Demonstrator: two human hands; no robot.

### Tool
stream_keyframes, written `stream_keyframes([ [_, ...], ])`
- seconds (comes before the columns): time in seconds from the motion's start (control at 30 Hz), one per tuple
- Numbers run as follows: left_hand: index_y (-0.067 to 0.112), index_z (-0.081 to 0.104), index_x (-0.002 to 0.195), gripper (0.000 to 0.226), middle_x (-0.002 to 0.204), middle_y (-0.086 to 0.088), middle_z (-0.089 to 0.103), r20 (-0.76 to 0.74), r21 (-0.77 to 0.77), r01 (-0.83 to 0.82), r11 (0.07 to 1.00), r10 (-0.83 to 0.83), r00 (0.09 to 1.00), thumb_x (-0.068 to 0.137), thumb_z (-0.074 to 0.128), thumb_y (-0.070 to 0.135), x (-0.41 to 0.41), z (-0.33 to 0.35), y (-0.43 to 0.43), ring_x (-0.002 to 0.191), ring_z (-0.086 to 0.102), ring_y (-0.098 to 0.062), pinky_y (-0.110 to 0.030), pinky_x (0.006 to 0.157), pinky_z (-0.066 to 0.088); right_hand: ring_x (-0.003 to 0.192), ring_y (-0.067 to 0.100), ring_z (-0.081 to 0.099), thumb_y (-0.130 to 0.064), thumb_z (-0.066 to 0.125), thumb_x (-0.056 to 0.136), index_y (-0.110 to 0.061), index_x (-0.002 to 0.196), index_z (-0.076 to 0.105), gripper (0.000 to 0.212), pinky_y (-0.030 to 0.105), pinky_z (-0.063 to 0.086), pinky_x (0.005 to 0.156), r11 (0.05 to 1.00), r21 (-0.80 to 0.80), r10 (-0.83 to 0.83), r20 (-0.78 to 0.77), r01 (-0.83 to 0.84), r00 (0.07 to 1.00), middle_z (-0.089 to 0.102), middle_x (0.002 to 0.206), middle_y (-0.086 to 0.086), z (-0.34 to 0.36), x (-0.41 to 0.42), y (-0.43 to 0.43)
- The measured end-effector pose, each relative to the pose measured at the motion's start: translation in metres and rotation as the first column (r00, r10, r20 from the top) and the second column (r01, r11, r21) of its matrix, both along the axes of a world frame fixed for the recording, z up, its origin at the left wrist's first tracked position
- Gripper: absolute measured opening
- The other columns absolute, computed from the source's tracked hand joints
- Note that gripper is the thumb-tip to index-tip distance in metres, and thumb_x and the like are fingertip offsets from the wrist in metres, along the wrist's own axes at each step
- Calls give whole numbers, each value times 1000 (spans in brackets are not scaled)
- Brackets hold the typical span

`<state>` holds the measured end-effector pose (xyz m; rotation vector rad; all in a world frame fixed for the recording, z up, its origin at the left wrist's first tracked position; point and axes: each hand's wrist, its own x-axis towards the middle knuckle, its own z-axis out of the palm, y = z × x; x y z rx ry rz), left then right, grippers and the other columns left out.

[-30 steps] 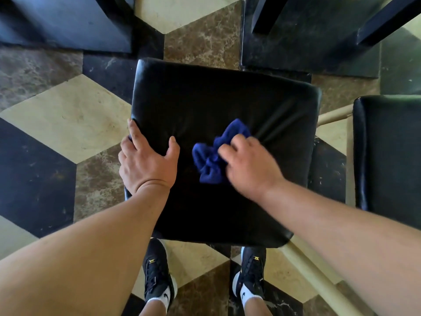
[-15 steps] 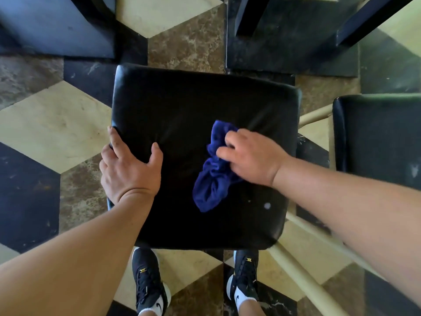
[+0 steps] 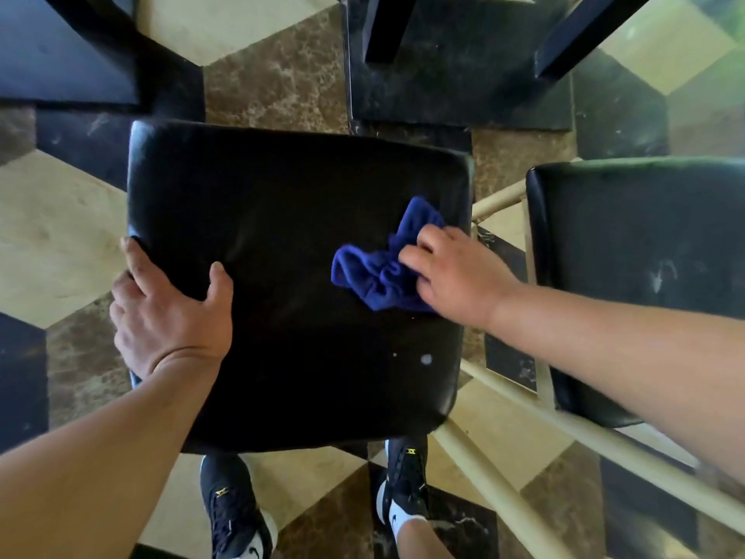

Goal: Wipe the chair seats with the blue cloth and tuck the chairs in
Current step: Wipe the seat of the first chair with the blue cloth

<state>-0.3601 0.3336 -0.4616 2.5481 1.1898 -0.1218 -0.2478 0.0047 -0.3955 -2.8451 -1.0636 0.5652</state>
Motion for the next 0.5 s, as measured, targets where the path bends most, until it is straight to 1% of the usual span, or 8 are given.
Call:
stream_keyframes([
  [0.07,36,10,162,96,154,-18,42,12,3,-10,1000,10,1000,85,42,84,0,-3,1,133,45,-47,-66,106,41,89,37,57,-18,61,89,-13,118,66,30,52,53,76,992,-20,125,-84,-127,989,57,106,13,4,-31,-3],
  [0.13,37,9,162,96,154,-17,42,20,7,-17,1000,17,1000,85,42,84,-1,-5,1,133,45,-45,-65,106,41,85,35,55,-18,61,87,-14,114,66,28,50,53,71,966,4,255,-177,-258,951,57,105,13,6,-56,-9],
  [0.23,37,10,162,96,153,-17,43,27,7,-15,1000,15,1000,84,41,85,-1,-6,2,132,46,-45,-65,106,41,83,30,53,-19,60,89,-19,115,63,27,45,52,64,883,59,461,-292,-465,838,58,106,11,6,-89,-21],
  [0.3,37,9,162,96,153,-17,43,27,13,-15,1000,14,1000,85,41,85,-1,-7,2,133,46,-45,-65,106,41,80,29,51,-15,59,89,-21,114,63,25,42,49,62,834,89,542,-311,-544,781,59,106,10,4,-97,-28],
  [0.4,36,9,162,96,154,-18,42,28,15,-14,1000,14,1000,85,42,85,-1,-8,1,133,45,-46,-66,105,41,78,26,49,-13,66,88,-22,113,63,26,39,46,61,767,99,630,-296,-633,718,57,103,8,0,-80,-33],
  [0.43,36,9,162,96,153,-18,42,29,15,-13,1000,13,1000,85,42,85,-1,-8,1,132,45,-47,-66,104,42,79,26,49,-14,66,88,-21,112,62,25,39,47,62,767,90,632,-281,-635,723,55,101,8,0,-69,-33],
  [0.5,36,10,161,95,153,-18,43,32,16,-13,1000,12,999,86,42,84,-1,-8,2,132,45,-47,-67,104,42,82,28,50,-17,64,87,-19,111,62,25,42,50,64,821,51,563,-235,-569,792,54,101,9,1,-42,-33],
])
